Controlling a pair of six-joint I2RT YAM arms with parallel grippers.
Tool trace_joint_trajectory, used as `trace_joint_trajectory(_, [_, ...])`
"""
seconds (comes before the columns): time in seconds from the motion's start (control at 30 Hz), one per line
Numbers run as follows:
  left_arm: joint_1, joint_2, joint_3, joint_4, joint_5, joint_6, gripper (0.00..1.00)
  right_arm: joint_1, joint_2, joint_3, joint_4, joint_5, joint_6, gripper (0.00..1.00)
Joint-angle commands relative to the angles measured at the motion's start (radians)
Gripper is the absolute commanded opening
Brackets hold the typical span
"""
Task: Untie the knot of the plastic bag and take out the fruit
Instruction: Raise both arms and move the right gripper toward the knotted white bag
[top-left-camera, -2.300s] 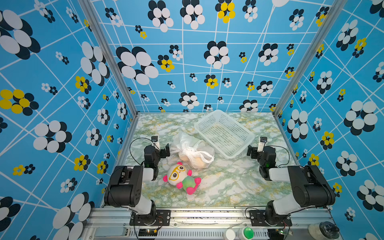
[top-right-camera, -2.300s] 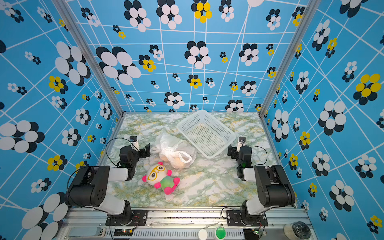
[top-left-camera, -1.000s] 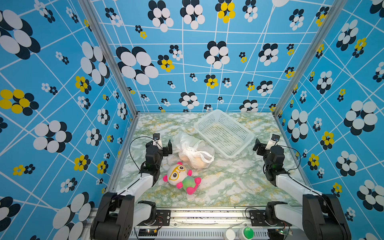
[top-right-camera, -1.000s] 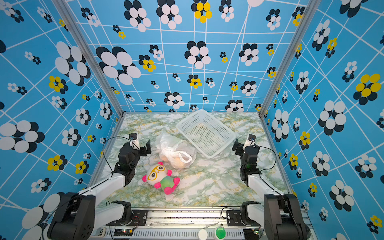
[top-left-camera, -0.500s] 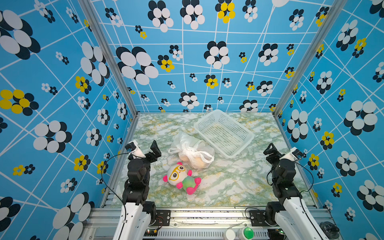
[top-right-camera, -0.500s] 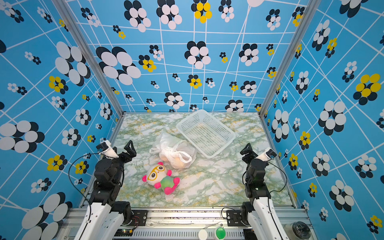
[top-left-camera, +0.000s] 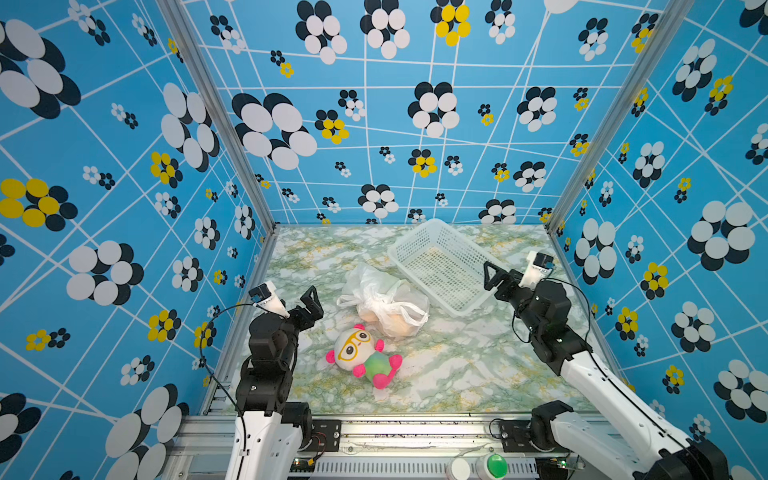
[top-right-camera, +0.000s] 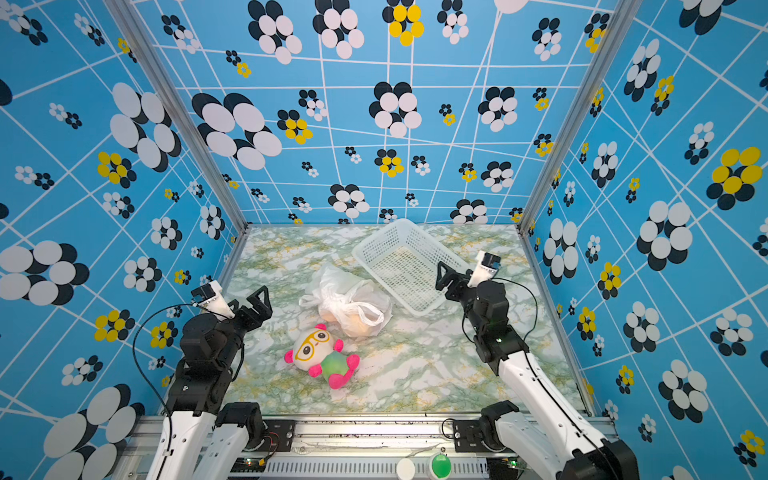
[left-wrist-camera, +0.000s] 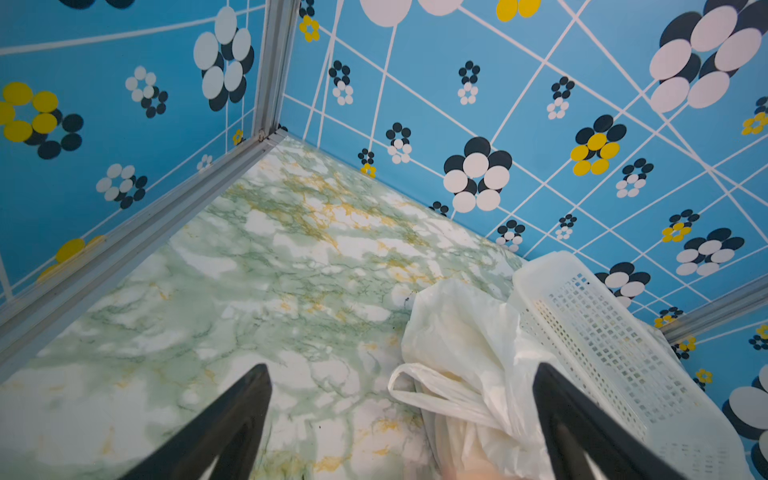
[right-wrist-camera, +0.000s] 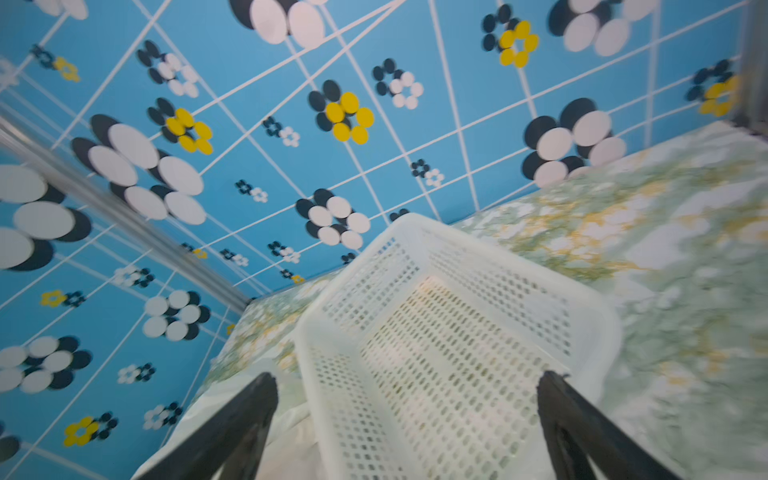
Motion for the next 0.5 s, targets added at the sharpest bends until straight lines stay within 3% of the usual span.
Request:
trace_joint_trajectory(0.0, [0.008, -0.051, 0.086, -0.061, 0.042, -0.035, 0.99, 0.094, 0.038, 0.087, -0.075, -0.001, -0.12, 0.99])
trace_joint_trajectory(0.2, [0.008, 0.034, 0.331, -0.178, 0.026, -0.054, 0.99, 0.254, 0.104, 0.218, -0.172, -0.005, -0.175, 0.98])
trace_joint_trajectory(0.27, [0.008, 0.073, 0.391, -0.248, 0.087, -0.096, 0.98, 0.304, 0.112, 0.244, -0.212, 0.006, -0.195, 0.97])
trace_joint_trajectory(0.33, [0.006, 0.062, 0.35, -0.262, 0.196, -0.179, 0.97, 0.347, 0.113, 0.253, -0.24, 0.02, -0.211, 0.94])
trace_joint_trajectory(0.4, [-0.002, 0.003, 0.218, -0.187, 0.301, -0.259, 0.97, 0.386, 0.116, 0.251, -0.251, 0.031, -0.225, 0.91])
trace_joint_trajectory(0.47, [-0.023, -0.076, 0.082, -0.148, 0.302, -0.318, 0.98, 0.426, 0.132, 0.242, -0.241, 0.038, -0.242, 0.87])
